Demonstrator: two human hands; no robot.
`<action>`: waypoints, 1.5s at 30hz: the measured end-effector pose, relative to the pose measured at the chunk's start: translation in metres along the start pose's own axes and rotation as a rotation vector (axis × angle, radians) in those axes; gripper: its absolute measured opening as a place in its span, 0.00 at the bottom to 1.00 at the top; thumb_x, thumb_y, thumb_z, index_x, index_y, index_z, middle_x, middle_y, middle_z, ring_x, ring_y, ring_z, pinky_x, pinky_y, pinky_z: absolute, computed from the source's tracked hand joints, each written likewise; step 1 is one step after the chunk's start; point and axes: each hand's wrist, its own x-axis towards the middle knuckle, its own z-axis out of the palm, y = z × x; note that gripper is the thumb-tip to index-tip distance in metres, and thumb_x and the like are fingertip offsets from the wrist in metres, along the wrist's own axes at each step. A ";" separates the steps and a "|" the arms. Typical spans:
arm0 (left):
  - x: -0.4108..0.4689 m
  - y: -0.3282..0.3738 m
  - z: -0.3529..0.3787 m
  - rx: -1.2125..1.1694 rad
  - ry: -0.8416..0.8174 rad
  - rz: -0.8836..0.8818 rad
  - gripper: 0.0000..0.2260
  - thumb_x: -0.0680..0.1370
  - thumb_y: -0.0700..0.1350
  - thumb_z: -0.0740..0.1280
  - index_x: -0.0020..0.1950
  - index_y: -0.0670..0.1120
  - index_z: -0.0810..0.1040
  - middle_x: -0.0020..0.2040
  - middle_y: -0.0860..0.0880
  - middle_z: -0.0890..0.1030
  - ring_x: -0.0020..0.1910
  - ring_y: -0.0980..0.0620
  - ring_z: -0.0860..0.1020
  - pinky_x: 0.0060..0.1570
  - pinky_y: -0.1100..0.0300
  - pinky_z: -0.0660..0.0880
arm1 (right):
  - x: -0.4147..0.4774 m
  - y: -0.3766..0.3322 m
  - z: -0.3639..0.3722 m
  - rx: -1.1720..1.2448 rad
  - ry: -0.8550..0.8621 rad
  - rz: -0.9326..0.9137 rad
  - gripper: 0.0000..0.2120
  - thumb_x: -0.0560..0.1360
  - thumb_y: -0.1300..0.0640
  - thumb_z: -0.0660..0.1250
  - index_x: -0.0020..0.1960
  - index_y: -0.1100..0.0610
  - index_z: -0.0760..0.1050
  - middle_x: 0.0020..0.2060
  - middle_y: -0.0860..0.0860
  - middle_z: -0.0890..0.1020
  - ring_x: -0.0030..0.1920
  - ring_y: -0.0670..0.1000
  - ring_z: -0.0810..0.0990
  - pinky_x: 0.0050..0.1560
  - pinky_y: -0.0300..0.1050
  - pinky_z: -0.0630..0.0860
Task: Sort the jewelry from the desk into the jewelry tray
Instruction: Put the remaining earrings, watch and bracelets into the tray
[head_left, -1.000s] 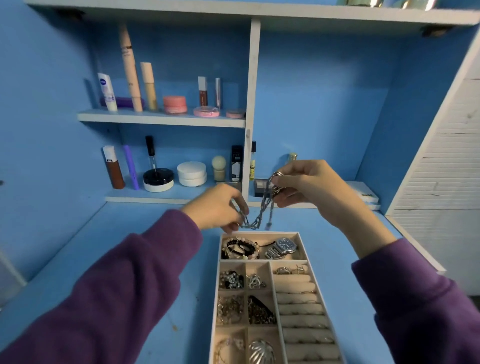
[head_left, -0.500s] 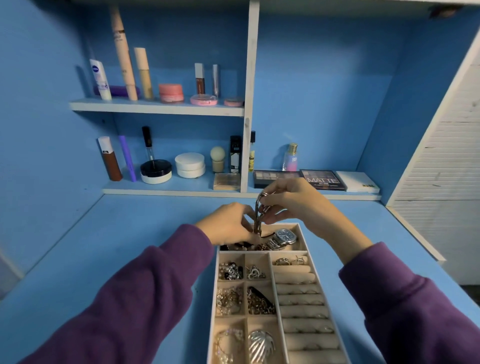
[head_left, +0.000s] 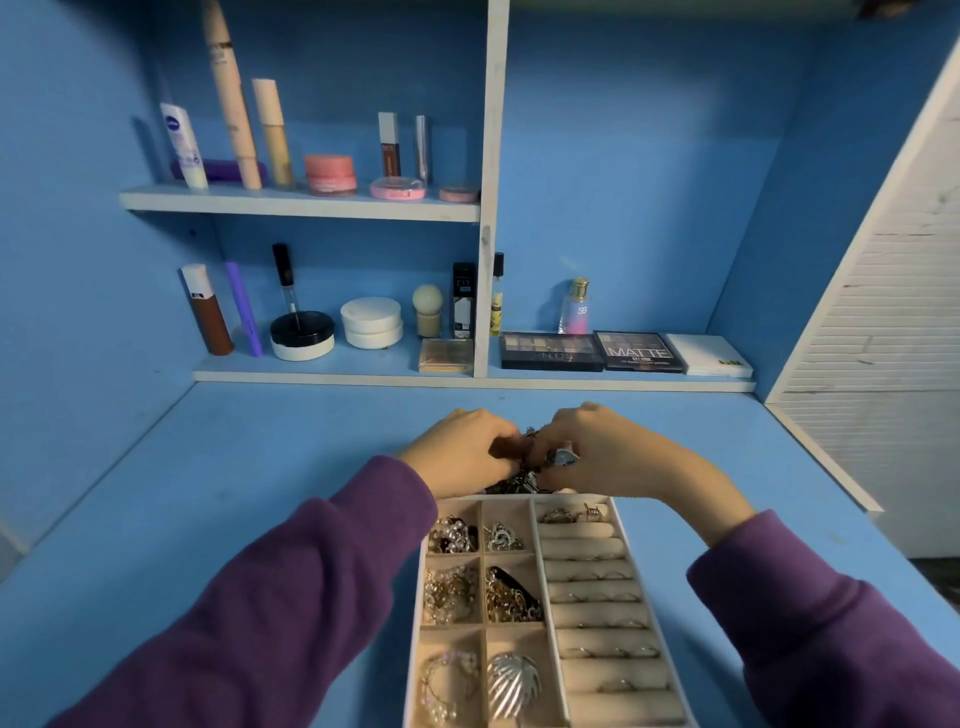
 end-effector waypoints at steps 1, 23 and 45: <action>0.000 0.000 0.004 0.029 -0.013 0.004 0.11 0.75 0.42 0.63 0.56 0.46 0.79 0.50 0.45 0.81 0.51 0.47 0.77 0.47 0.58 0.71 | -0.001 0.001 0.001 -0.030 -0.006 -0.009 0.09 0.72 0.55 0.65 0.51 0.49 0.80 0.44 0.47 0.74 0.51 0.48 0.69 0.48 0.37 0.67; 0.009 -0.004 0.015 0.231 0.037 0.106 0.14 0.78 0.41 0.56 0.55 0.44 0.79 0.70 0.49 0.67 0.70 0.49 0.55 0.68 0.54 0.55 | -0.010 0.013 0.001 -0.005 0.113 0.046 0.22 0.70 0.66 0.58 0.56 0.48 0.78 0.40 0.48 0.73 0.44 0.50 0.72 0.48 0.45 0.73; 0.000 -0.043 -0.012 0.186 0.301 -0.263 0.10 0.77 0.40 0.61 0.51 0.46 0.82 0.50 0.46 0.82 0.46 0.46 0.78 0.45 0.54 0.75 | -0.047 0.050 0.008 0.570 0.402 0.363 0.07 0.76 0.51 0.62 0.50 0.50 0.77 0.45 0.55 0.80 0.36 0.52 0.77 0.34 0.41 0.69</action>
